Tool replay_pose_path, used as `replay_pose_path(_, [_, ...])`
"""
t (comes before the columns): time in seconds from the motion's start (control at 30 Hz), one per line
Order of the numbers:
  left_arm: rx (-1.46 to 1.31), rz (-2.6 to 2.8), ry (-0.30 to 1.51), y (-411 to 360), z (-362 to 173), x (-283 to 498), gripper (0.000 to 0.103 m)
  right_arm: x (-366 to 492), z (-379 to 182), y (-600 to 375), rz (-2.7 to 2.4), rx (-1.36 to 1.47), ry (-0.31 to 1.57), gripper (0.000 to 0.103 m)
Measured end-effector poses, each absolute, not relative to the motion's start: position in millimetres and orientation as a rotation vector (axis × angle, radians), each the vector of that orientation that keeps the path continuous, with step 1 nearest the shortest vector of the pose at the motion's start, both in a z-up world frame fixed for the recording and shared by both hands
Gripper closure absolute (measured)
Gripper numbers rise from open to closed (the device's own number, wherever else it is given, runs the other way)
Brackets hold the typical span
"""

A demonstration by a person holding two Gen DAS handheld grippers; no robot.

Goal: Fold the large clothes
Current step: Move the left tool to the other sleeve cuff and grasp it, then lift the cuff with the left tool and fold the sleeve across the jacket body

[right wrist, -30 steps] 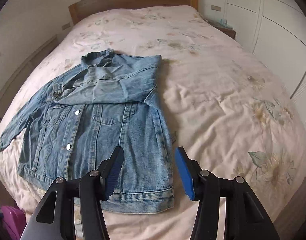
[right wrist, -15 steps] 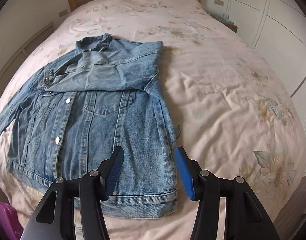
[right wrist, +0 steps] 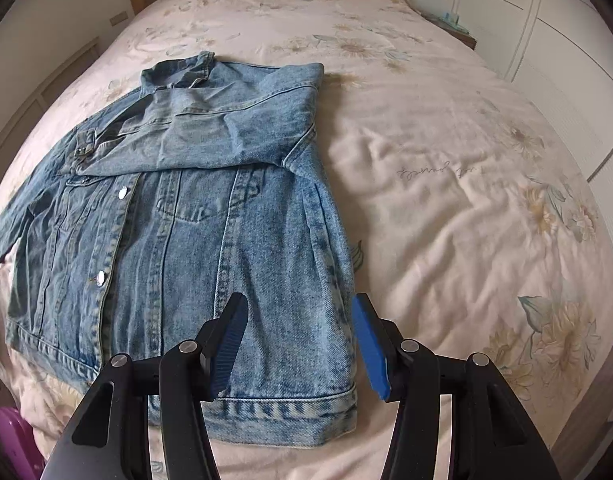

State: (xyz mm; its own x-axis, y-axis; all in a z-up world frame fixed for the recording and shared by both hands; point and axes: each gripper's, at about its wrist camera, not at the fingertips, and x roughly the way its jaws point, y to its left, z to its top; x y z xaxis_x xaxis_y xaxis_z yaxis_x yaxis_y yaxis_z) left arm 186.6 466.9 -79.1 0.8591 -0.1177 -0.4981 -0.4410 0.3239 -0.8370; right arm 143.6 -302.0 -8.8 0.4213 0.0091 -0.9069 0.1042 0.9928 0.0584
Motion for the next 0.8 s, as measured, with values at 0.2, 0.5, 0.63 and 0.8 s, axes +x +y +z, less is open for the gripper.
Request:
replay_pose_path(0.2, [-1.357,0.194,0.470,490.5,-85.3,188.0,0.074,145.9,-13.3,-299.0,-0.036,0.123,1.142,0.048])
replay_pose_path(0.5, [-1.409,0.240,0.451,510.7,-68.8,186.4,0.099,141.2,-13.9,-310.2,-0.025,0.153,1.126,0.048])
replay_pose_path(0.63, [-1.375,0.230,0.466,507.9,-46.6,189.0,0.100,139.7,-16.5,-318.3,-0.019,0.184,1.121,0.048])
replay_pose_path(0.8, [-1.318,0.200,0.475,495.6,-14.8,200.8,0.100,136.9,-19.7,-324.2,0.011,0.224,1.111,0.048])
